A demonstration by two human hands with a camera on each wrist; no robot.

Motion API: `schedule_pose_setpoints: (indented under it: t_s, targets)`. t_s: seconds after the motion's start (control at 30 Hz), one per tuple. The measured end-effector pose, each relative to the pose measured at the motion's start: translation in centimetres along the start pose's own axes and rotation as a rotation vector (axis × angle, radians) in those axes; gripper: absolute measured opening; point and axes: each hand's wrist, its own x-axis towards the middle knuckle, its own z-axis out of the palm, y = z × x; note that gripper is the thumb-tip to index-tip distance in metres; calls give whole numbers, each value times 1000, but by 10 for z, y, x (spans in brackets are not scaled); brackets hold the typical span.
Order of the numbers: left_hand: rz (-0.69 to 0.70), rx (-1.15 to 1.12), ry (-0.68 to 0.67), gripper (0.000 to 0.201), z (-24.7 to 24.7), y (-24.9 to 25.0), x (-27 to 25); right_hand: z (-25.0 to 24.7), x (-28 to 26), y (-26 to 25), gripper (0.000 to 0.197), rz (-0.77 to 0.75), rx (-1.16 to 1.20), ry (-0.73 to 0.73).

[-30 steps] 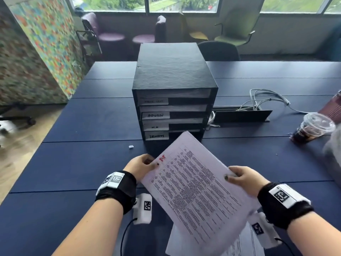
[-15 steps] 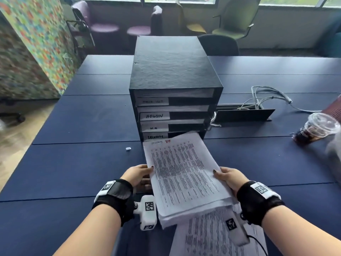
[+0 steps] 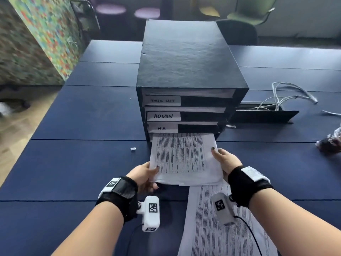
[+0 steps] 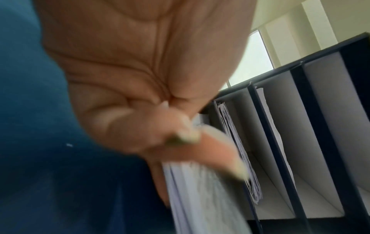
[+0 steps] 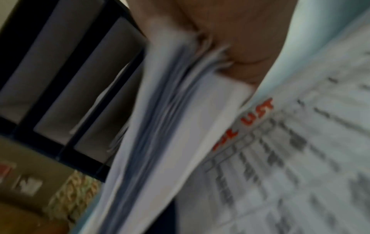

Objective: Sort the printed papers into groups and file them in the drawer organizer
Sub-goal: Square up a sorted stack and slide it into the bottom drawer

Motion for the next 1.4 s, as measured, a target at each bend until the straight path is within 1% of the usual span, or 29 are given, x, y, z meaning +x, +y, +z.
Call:
schedule_pose_setpoints:
  t_s: [0.07,0.13,0.2,0.23,0.33,0.43,0.47,0.53,0.6,0.63,0.7,0.73,0.77,0.83,0.87,0.9,0.93,0.97,1.0,1.03,1.07,1.1,1.17,1.2,1.23,1.3,1.4]
  targets:
    - [27,-17,66,9,2,6,9,-3,3,-6,19,81,-189,-31]
    - [32,-67,102,9,5,13,16,-7,5,-7,19,211,-229,-109]
    - [45,-123,125,13,7,22,24,-9,4,-9,16,293,-160,-153]
    - [54,-153,133,14,8,28,27,-8,6,-10,13,292,-107,-147]
    - [94,-329,166,18,12,43,35,-3,17,-15,8,273,107,-66]
    - [169,-466,186,16,15,56,41,6,34,-23,27,331,289,21]
    - [183,-480,193,15,16,58,42,9,38,-26,29,336,340,46]
    - [215,-544,249,9,16,59,48,15,45,-29,25,305,397,61]
    - [239,-580,309,12,12,58,58,19,52,-29,21,260,423,34]
    - [242,-561,324,13,12,58,64,19,55,-27,23,230,449,0]
    - [250,-536,324,19,11,57,73,19,62,-21,29,163,574,-78]
    - [261,-545,324,26,13,57,77,20,64,-19,27,127,636,-91]
    - [275,-562,319,31,16,57,79,21,65,-18,24,84,662,-80]
    - [317,-565,296,31,21,56,81,27,66,-17,21,20,646,-50]
    - [338,-546,281,29,22,56,80,29,65,-17,19,-8,590,-50]
    - [353,-513,262,27,22,54,80,30,63,-19,18,-40,464,-49]
    - [363,-431,254,25,21,54,78,30,61,-20,17,-88,261,-53]
    - [370,-325,263,24,19,52,79,28,58,-19,24,-153,7,-63]
    - [371,-203,291,25,17,51,78,27,56,-16,37,-229,-269,-69]
    - [381,-100,338,30,16,48,79,25,52,-13,46,-309,-538,-70]
    - [404,1,395,34,17,45,77,25,49,-10,52,-379,-756,-77]
    - [447,103,456,35,18,42,76,27,45,-8,55,-428,-915,-90]
    - [526,316,564,35,19,37,70,32,42,-6,62,-458,-1095,-95]
    - [546,438,581,39,18,36,66,34,42,-7,65,-454,-1146,-85]
    - [555,564,563,45,18,35,63,36,42,-8,67,-444,-1180,-79]
    - [526,786,484,52,18,39,59,38,43,-14,72,-404,-1219,-97]
    - [400,1015,411,49,19,51,61,42,44,-25,76,-336,-1254,-128]
